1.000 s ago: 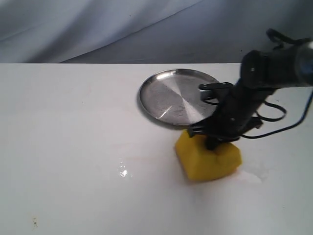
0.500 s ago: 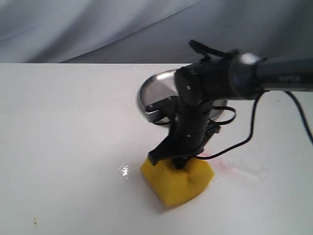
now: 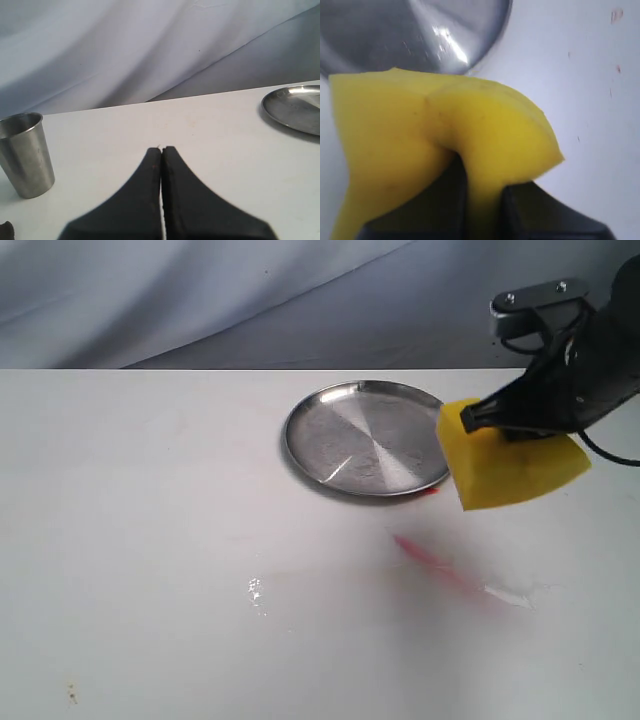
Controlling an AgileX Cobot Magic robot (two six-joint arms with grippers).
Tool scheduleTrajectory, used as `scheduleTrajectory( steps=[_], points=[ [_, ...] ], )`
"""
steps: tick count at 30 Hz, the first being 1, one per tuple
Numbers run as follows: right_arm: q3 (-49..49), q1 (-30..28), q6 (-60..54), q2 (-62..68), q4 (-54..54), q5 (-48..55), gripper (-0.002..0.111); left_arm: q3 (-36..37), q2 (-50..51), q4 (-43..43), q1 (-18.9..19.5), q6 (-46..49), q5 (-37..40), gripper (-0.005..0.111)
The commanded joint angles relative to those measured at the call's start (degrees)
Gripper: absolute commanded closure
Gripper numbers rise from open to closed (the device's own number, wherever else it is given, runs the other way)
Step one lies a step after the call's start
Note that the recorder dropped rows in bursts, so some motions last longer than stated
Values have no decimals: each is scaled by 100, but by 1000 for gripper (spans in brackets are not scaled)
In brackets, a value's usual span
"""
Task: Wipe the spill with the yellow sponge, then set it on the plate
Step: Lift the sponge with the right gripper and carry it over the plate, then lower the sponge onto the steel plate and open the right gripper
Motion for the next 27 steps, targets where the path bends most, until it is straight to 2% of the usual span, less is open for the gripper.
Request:
scheduleTrajectory(
  steps=[1, 8, 10, 19, 27],
  points=[
    [-93, -41, -37, 62, 528, -868, 108, 27, -20, -10, -16, -9, -35, 107],
    [-543, -30, -37, 714, 1223, -2439, 108, 27, -20, -10, -16, -9, -35, 107],
    [-844, -30, -37, 989, 1336, -2614, 108, 27, -20, -10, -16, -9, -35, 107],
    [-2450, -30, -37, 2385, 1389, -2266, 108, 27, -20, -10, -16, -9, -35, 107],
    [-3549, -30, -37, 3479, 1672, -1238, 108, 27, -20, -10, -16, -9, -35, 107]
  ],
)
